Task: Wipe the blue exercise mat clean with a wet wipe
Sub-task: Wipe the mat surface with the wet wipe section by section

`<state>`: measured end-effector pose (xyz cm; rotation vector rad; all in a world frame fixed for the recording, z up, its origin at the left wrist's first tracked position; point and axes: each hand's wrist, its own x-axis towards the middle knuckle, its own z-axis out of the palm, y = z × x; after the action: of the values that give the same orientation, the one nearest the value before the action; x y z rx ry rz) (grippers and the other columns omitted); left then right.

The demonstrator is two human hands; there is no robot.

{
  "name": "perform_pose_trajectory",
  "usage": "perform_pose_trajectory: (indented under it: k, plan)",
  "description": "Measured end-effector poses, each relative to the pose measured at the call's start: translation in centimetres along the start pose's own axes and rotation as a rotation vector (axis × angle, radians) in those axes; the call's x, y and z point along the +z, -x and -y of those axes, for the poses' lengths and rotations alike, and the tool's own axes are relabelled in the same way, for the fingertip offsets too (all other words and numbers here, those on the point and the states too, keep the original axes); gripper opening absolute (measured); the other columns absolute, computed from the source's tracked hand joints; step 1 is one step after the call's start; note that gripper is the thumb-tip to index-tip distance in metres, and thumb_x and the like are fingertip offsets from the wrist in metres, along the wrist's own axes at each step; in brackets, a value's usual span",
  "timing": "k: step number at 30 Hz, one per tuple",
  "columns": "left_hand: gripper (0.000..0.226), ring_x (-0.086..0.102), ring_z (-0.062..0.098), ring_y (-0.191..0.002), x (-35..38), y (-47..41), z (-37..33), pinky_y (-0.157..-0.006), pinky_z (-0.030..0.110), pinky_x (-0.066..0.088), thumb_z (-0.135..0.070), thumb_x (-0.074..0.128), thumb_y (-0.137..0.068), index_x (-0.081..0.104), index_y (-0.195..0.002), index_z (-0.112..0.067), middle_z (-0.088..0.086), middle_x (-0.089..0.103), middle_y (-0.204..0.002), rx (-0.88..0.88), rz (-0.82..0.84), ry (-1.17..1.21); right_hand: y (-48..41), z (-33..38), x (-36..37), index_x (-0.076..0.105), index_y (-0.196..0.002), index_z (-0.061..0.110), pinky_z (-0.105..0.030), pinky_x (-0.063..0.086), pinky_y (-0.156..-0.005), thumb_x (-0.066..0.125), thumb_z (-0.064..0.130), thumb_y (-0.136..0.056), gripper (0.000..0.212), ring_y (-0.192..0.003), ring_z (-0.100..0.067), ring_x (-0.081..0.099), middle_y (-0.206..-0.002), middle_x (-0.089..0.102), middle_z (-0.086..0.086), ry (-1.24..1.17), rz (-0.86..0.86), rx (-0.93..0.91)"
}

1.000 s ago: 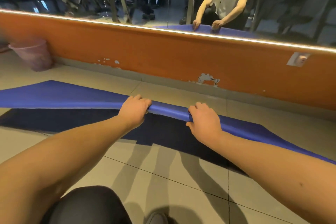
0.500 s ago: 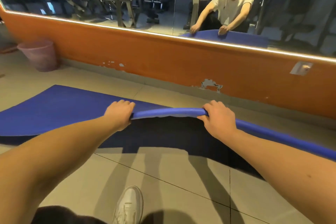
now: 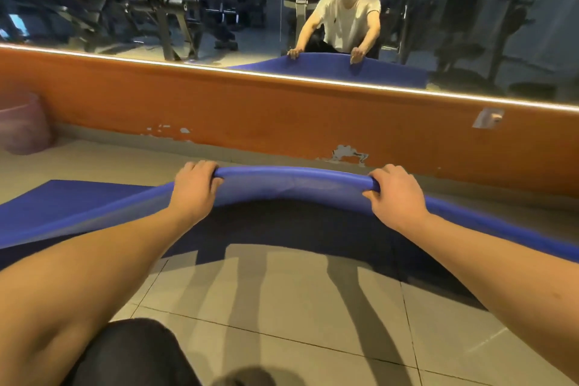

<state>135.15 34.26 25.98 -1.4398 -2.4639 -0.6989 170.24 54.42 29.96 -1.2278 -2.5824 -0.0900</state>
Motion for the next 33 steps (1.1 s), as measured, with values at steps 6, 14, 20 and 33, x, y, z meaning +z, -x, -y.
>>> perform_pose_trajectory:
  k: [6,14,20,33]
  plan:
    - [0.023,0.043,0.031,-0.113,0.0,-3.2,0.0,-0.098,0.044,0.028,-0.020,0.049,-0.103,0.058,-0.124,-0.019,0.007,0.061,-0.116,-0.014,-0.069,0.129,-2.1,3.5,0.7,0.065,-0.122,0.019,-0.041,0.049,-0.084,0.059,0.053,-0.097,0.043,-0.102,-0.025,0.056,-0.116,0.065,-0.004,0.000,-0.086,0.032]
    - [0.022,0.047,0.028,-0.111,-3.6,-7.6,0.3,-0.100,0.044,0.026,-0.022,0.050,-0.103,0.060,-0.123,-0.020,0.002,0.063,-0.117,0.178,-0.116,0.114,-5.1,3.4,-3.3,0.068,-0.119,0.023,-0.033,0.047,-0.072,0.050,0.052,-0.102,0.039,-0.092,-0.019,0.059,-0.105,0.068,0.002,-0.060,-0.194,0.041]
    - [0.023,0.040,0.027,-0.116,-8.5,-10.6,0.4,-0.100,0.028,0.018,-0.029,0.047,-0.104,0.060,-0.124,-0.024,-0.001,0.055,-0.108,0.207,-0.114,0.175,-7.8,4.3,-8.8,0.068,-0.101,0.026,-0.031,0.040,-0.071,0.049,0.052,-0.102,0.031,-0.083,-0.017,0.058,-0.093,0.068,0.005,-0.084,-0.253,0.045]
    - [0.028,0.050,0.021,-0.113,-10.3,-16.7,-1.0,-0.107,0.042,0.021,-0.033,0.038,-0.105,0.063,-0.116,-0.029,-0.004,0.064,-0.115,0.248,0.132,0.026,-13.0,1.9,-9.6,0.074,-0.092,0.030,-0.039,0.054,-0.078,0.052,0.051,-0.102,0.032,-0.087,-0.017,0.064,-0.092,0.071,0.010,-0.338,0.023,0.076]
